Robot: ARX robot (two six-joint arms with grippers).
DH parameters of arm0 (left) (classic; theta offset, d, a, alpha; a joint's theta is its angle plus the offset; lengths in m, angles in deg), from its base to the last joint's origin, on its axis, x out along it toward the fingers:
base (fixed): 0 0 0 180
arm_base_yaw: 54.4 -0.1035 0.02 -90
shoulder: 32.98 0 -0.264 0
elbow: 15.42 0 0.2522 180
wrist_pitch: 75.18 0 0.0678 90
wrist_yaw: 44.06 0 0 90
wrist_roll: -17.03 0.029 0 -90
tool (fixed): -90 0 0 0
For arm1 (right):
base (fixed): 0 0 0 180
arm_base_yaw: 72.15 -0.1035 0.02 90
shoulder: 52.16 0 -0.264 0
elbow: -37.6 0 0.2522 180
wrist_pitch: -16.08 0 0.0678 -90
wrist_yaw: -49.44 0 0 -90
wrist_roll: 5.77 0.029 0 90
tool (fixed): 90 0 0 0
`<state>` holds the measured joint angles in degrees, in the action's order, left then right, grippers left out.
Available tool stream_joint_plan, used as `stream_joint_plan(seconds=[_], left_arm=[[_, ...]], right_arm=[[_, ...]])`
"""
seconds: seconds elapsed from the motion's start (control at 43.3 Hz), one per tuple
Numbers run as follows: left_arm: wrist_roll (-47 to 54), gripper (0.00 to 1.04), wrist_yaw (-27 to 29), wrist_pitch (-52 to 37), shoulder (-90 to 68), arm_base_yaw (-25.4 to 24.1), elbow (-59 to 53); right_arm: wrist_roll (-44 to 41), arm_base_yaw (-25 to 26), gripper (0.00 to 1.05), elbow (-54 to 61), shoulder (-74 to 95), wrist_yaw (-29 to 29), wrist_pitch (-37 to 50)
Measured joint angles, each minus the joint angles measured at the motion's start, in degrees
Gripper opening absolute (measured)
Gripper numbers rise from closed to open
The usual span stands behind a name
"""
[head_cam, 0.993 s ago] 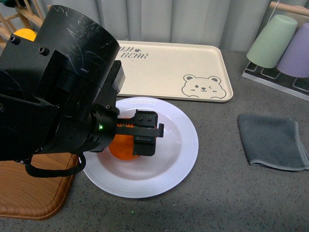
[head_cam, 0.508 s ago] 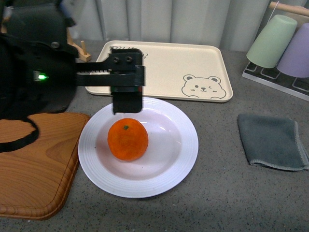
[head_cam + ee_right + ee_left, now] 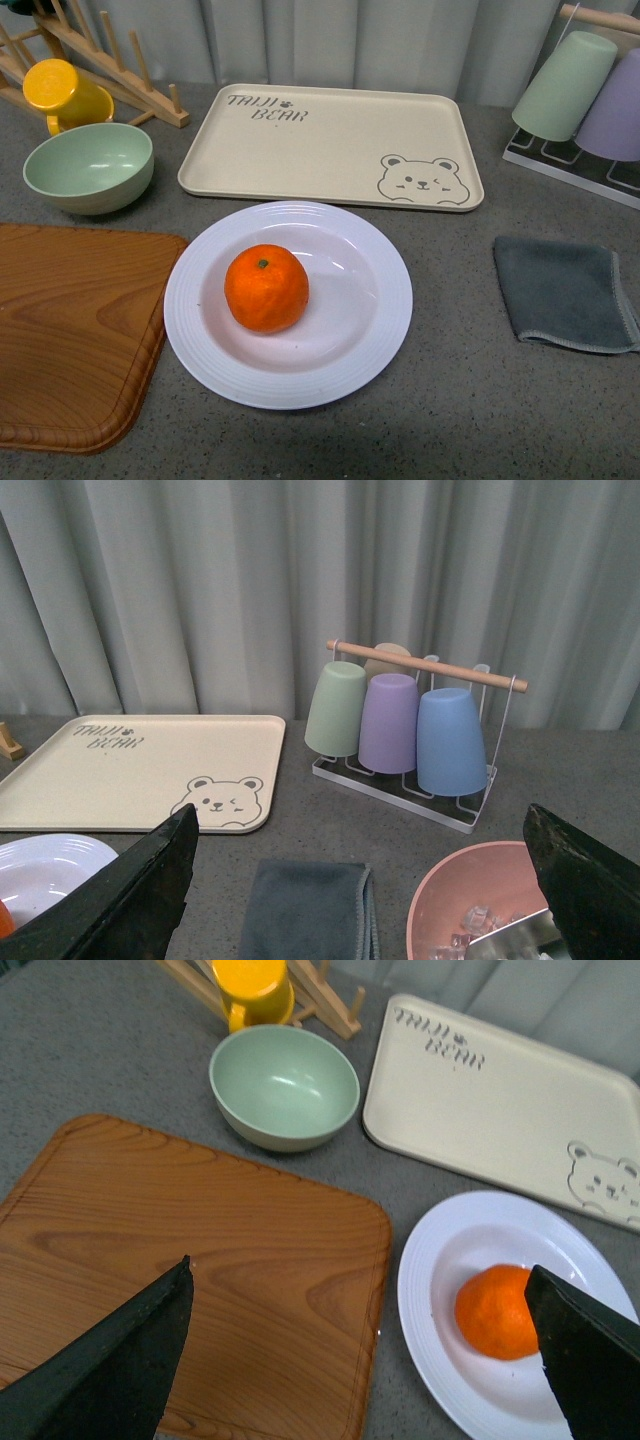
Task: Place orange and plate with both arms
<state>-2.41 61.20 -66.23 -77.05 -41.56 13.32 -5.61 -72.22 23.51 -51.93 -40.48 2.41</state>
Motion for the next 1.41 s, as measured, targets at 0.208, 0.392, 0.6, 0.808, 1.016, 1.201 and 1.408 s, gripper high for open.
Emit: stream_joint_plan(seconds=[0.208, 0.392, 0.6, 0.808, 1.016, 1.201, 1.408], left_arm=[[10.25, 0.77, -5.86, -23.47, 2.95, -2.91, -9.27], [17.62, 0.42, -8.70, -26.21, 10.12, -6.10, -11.82], [18.58, 0.04, -14.75, -24.35, 14.40, -12.48, -13.86], [18.97, 0.04, -15.23, -18.01, 21.33, -12.68, -13.86], [18.99, 0.04, -15.23, -13.46, 26.03, -12.70, -13.86], [18.99, 0.04, -15.23, -10.08, 29.42, -12.70, -13.86], [18.99, 0.04, -15.23, -7.06, 32.48, -12.70, -13.86]], right_arm=[[0.00, 0.00, 0.95, 0.00, 0.00, 0.00, 0.00], [0.00, 0.00, 0.95, 0.00, 0.00, 0.00, 0.00], [0.00, 0.00, 0.95, 0.00, 0.00, -0.02, -0.02], [0.00, 0.00, 0.95, 0.00, 0.00, 0.00, -0.02], [0.00, 0.00, 0.95, 0.00, 0.00, 0.00, -0.02], [0.00, 0.00, 0.95, 0.00, 0.00, 0.00, -0.02], [0.00, 0.00, 0.95, 0.00, 0.00, 0.00, -0.02]])
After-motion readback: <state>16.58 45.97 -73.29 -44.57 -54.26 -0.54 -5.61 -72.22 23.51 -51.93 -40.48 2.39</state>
